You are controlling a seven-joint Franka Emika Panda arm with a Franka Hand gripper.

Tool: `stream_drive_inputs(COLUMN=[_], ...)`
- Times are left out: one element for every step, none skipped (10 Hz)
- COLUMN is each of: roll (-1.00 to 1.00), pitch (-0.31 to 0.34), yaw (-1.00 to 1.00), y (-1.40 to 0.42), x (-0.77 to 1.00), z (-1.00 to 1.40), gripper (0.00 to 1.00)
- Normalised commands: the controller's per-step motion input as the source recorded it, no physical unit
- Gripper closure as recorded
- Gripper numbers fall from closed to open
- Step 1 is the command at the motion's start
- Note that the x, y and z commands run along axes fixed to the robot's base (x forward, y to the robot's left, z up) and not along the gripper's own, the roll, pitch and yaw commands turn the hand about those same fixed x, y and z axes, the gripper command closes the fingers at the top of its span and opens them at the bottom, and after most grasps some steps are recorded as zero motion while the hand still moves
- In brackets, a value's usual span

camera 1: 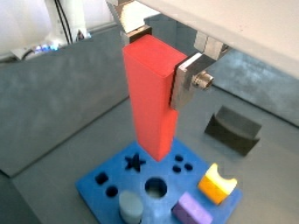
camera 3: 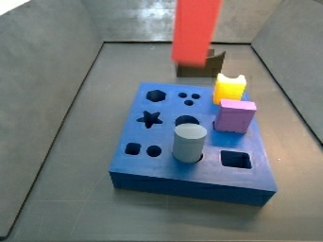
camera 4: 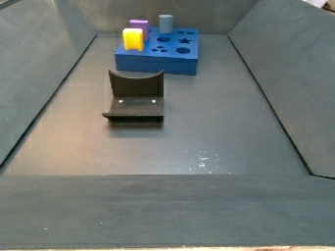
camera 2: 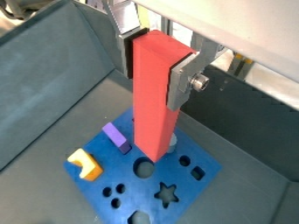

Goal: Pick up the rectangle object. Move up. Place the rectangle object on the fixture. Regrasp the rectangle object. Move to above the board. Insert the rectangle object.
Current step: Insert the rectangle object.

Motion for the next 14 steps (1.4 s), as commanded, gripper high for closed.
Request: stream_drive_inputs(roll=[0.19,0.12,0.10,0.06,0.00,0.00,0.00,0.08,0.10,0.07,0.11,0.11,0.08,0.06], pitch=[0.024,0.033,0.034,0.000,0.000,0.020,0.000,0.083,0.149,0.189,0.156,0.167,0.140,0.069], yaw=[0.00,0.00,0.00,0.00,0.00,0.00,0.00,0.00,0.11,-0.03,-0.05,-0.12,-0.15,-0.16], y=[-0.43,-0.32,-0.34,-0.21,0.00,0.00,0.00,-0.01,0.05,0.00,0.03,0.05,0.03,0.02], x=[0.55,0.49,0.48,0.32,0.23,0.27,0.15,0.29,0.54,0.92,0.96,0.86,0.85,0.92], z=[-0.85,-0.95,-0.98,-1.00,-1.00,-0.76,-0.54,-0.03,0.01,0.13,0.05,0.05,0.09,0.11], gripper=[1.00,1.00,1.00,1.00,1.00,1.00,1.00,1.00,1.00,1.00,1.00,1.00,1.00,1.00])
